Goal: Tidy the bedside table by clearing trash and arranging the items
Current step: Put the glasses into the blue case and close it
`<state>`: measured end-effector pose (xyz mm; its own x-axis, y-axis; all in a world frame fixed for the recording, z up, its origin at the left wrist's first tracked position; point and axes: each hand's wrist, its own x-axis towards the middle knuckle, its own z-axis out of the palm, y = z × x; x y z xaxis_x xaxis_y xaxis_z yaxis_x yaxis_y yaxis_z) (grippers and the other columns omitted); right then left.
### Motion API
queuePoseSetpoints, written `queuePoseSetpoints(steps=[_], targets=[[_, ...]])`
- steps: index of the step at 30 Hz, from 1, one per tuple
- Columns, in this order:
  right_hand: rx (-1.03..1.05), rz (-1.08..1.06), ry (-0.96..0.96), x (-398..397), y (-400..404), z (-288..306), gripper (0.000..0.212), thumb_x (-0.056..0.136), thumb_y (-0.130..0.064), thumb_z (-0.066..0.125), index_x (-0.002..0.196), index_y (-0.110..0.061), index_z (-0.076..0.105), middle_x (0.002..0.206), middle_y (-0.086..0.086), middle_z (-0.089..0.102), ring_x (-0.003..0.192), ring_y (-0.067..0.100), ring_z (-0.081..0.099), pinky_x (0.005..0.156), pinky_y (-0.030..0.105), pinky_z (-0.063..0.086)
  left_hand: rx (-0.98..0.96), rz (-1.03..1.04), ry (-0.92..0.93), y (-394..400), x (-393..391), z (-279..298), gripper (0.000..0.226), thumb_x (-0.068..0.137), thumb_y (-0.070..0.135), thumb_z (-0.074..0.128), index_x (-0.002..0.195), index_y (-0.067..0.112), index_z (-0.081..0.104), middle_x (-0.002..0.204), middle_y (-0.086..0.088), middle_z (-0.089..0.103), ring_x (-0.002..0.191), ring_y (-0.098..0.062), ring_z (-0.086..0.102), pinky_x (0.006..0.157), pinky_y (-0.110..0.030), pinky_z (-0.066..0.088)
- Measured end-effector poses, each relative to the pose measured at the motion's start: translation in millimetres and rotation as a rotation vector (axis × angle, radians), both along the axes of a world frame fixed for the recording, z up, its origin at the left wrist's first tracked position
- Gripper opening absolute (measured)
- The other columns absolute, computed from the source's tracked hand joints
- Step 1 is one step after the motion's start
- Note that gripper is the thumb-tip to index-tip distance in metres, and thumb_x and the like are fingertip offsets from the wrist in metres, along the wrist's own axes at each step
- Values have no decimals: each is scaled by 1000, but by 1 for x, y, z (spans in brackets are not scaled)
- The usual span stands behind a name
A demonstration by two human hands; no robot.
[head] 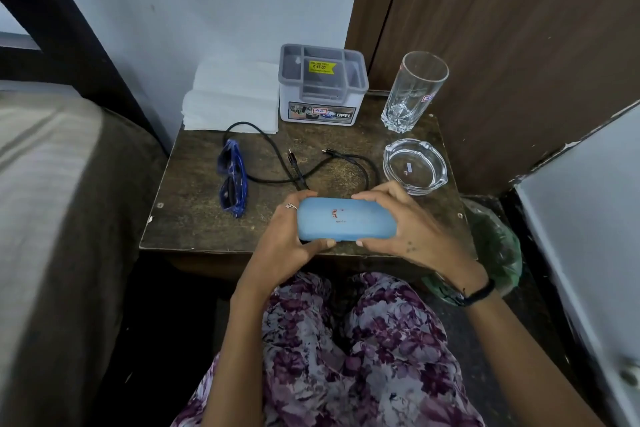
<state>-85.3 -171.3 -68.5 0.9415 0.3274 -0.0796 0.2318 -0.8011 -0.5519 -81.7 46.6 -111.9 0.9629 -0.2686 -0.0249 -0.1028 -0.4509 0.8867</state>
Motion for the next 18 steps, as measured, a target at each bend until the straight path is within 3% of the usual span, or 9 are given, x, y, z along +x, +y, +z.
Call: queuePoseSetpoints(steps=[4,8,11,18], targets=[[-81,17,-116,-6,3,-2,66,72,-42,69,132,-30,44,113,-15,35,103,-3,36,83,12,31,64,-43,-15,3,3,-2,79,68,27,79,134,26,35,118,9,40,108,-6,39,87,-23,34],[-287,57,-262,-11,13,1,66,75,-46,65,133,-24,44,117,-3,49,109,15,41,94,31,36,84,-32,-61,3,3,-3,78,68,29,79,134,28,38,111,12,39,102,-5,40,80,-23,35],[-367,30,-359,-17,22,0,64,78,-46,65,133,-18,48,123,1,54,112,20,46,99,36,37,79,4,-74,1,3,-4,82,66,27,80,136,25,37,114,8,43,103,-5,39,82,-24,37],[-507,120,-502,-21,27,11,60,71,-34,78,118,-1,62,106,16,66,95,30,67,83,40,56,46,53,-64,-1,3,-6,80,65,24,81,134,23,41,131,-4,48,115,-18,45,89,-28,37]])
